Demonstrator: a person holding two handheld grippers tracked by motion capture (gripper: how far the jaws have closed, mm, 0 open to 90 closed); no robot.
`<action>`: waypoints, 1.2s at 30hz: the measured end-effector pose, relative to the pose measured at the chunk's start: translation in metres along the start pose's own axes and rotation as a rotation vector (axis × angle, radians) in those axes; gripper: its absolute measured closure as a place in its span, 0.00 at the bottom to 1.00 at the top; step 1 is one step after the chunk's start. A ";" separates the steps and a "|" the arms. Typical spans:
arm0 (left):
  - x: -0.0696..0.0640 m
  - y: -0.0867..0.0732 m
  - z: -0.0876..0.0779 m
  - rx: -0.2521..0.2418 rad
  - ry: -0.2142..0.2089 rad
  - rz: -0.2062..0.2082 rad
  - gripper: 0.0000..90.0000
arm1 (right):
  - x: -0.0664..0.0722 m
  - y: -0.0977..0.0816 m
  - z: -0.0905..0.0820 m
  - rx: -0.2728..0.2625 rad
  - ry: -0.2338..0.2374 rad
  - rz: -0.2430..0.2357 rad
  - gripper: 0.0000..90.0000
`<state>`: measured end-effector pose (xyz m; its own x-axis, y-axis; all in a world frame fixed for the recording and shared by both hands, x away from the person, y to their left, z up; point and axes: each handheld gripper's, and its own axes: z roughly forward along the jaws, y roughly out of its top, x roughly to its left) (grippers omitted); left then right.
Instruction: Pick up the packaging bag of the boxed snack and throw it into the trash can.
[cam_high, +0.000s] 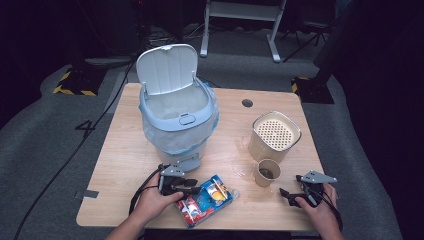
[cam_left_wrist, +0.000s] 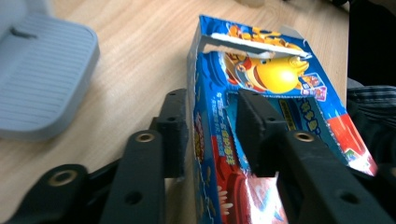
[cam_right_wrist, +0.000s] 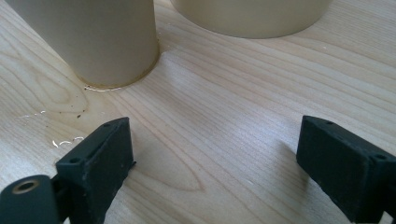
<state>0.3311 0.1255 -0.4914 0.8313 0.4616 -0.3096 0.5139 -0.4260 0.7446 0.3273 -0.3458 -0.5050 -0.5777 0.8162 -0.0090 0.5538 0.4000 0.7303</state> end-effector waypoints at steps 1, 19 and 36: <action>0.000 0.000 0.000 0.007 -0.004 -0.004 0.74 | 0.000 0.000 0.000 0.000 0.000 0.000 0.12; 0.000 0.000 0.005 0.051 -0.025 -0.054 0.88 | 0.000 0.000 0.000 0.000 0.000 0.000 0.12; -0.003 0.004 -0.002 -0.008 -0.051 -0.037 0.99 | 0.000 0.000 0.000 0.000 0.001 0.000 0.12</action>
<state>0.3298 0.1243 -0.4865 0.8218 0.4363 -0.3666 0.5427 -0.4030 0.7369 0.3273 -0.3459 -0.5050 -0.5782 0.8158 -0.0089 0.5537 0.4004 0.7301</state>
